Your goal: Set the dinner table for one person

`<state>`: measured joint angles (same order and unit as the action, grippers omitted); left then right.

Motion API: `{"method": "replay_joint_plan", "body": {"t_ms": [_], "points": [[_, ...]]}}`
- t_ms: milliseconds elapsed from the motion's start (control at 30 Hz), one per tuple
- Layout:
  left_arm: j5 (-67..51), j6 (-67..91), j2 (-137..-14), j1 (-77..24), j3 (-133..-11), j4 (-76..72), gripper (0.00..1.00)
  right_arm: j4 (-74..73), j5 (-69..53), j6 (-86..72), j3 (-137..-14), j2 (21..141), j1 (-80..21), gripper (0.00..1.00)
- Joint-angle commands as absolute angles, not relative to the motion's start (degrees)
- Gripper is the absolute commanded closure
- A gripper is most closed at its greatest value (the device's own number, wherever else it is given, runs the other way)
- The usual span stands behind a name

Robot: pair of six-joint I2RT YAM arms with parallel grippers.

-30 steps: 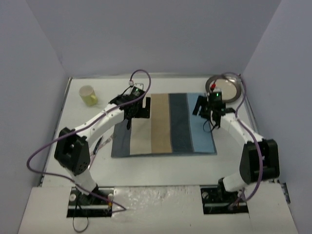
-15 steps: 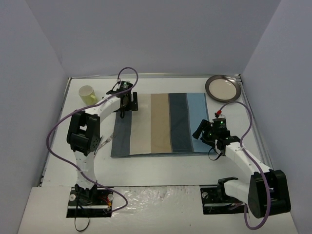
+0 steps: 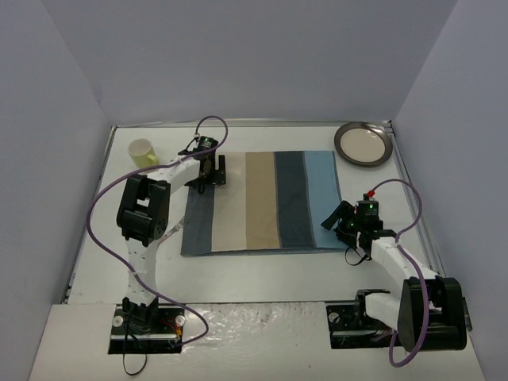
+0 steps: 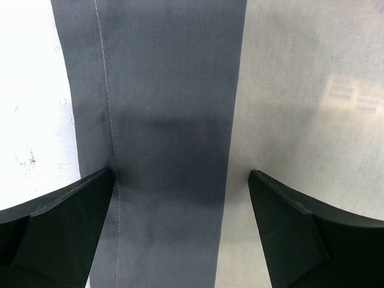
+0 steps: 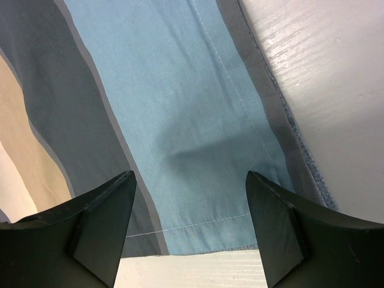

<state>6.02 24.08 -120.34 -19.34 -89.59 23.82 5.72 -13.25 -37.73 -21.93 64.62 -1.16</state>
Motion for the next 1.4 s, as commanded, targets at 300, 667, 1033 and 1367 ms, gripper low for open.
{"method": "replay_joint_plan", "body": {"t_ms": [300,667,1033,1367], "points": [[8.78,20.51,-122.24,-18.02,-95.69,24.25,0.08,-1.43,-8.48,-42.54,-20.57,60.43,-1.02,0.27],[9.86,19.16,-124.63,-17.40,-99.06,26.19,0.08,-2.29,-7.99,-42.81,-20.74,59.06,-1.05,0.25],[6.86,19.56,-123.21,-16.92,-102.95,29.38,0.08,-5.04,-6.32,-41.81,-26.33,54.31,-0.98,0.23],[1.85,19.86,-105.50,-18.90,-109.16,36.46,0.03,-3.70,3.06,-40.96,-45.15,58.08,-0.62,0.01]]}}
